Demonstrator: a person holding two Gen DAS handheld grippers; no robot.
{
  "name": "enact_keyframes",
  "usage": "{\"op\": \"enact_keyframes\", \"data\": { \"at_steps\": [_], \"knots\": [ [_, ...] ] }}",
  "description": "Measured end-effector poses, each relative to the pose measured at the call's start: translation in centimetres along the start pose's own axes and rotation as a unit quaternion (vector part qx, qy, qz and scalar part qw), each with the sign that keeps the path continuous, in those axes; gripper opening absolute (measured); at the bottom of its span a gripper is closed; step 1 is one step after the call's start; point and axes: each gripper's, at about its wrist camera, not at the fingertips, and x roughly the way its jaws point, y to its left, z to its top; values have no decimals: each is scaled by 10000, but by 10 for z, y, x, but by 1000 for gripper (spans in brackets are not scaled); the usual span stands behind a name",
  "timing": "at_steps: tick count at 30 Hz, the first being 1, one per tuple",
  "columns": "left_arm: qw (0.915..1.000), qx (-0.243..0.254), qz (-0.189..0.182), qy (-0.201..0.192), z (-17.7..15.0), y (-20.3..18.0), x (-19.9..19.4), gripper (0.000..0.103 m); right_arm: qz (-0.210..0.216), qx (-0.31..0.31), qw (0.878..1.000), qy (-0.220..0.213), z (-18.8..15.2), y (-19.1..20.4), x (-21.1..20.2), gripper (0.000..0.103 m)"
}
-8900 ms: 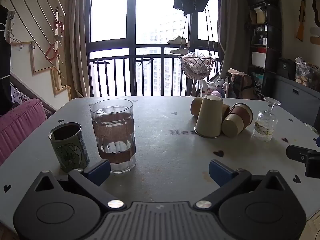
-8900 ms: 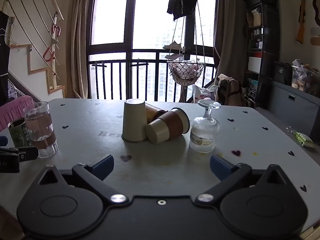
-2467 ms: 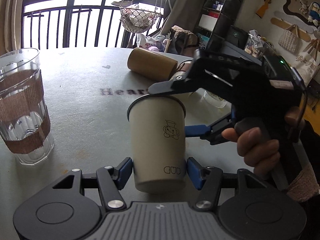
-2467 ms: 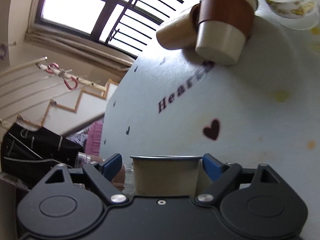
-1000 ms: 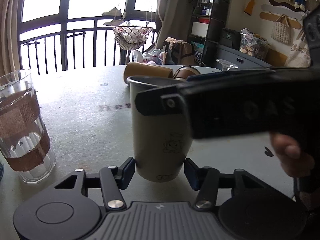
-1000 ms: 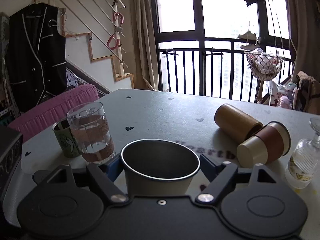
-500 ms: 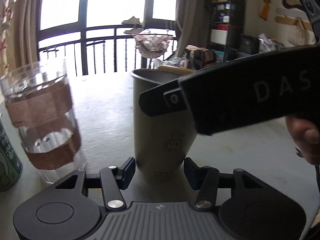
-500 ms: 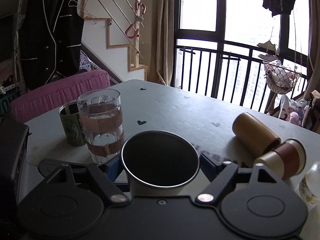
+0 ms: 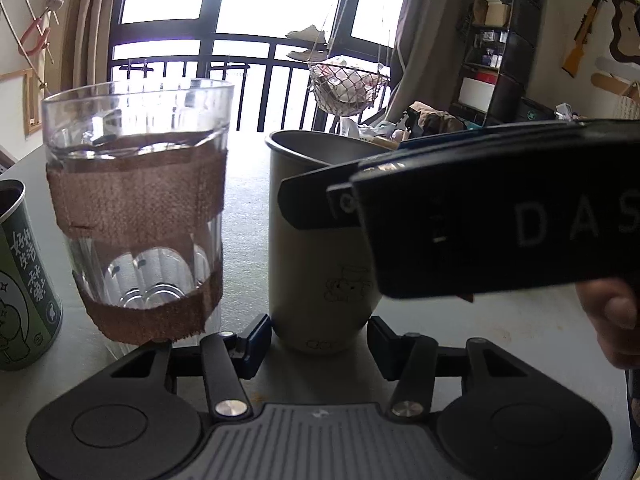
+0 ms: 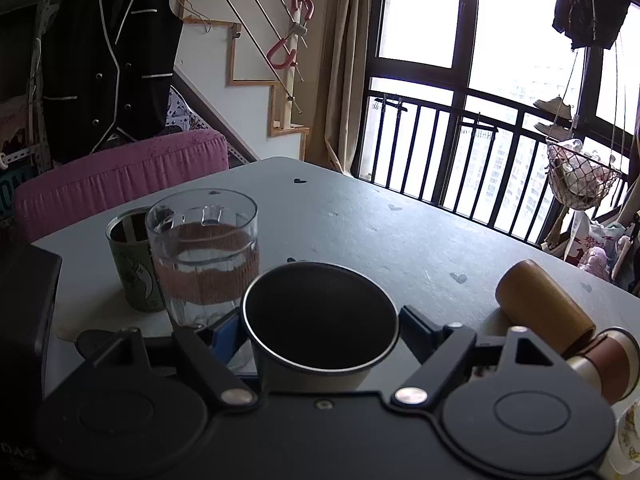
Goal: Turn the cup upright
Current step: 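Carry the upright cup with both tools and set it beside the water glass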
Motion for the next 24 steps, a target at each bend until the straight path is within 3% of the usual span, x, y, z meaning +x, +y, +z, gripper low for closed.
{"op": "enact_keyframes", "data": {
  "at_steps": [3,5,7,13,17,24],
  "knots": [
    [10000,-7,90,-7,-1,3,-2,55,19,-6,10000,-30,1,2,2,83],
    [9999,10,159,11,-1,3,-6,71,137,56,9999,-20,0,2,0,86],
    [9998,-25,214,45,-1,2,-14,80,233,169,9996,-11,0,0,-3,93],
    [9993,90,333,-137,-3,-2,-53,89,40,789,9965,-276,-5,-15,-39,99],
    [9984,24,466,-327,4,-7,-78,98,-264,1060,9930,-459,-14,-21,-69,100],
    [9956,-92,683,-638,4,-20,-117,103,-924,1267,9857,-624,-36,-26,-114,103]
  ]
}}
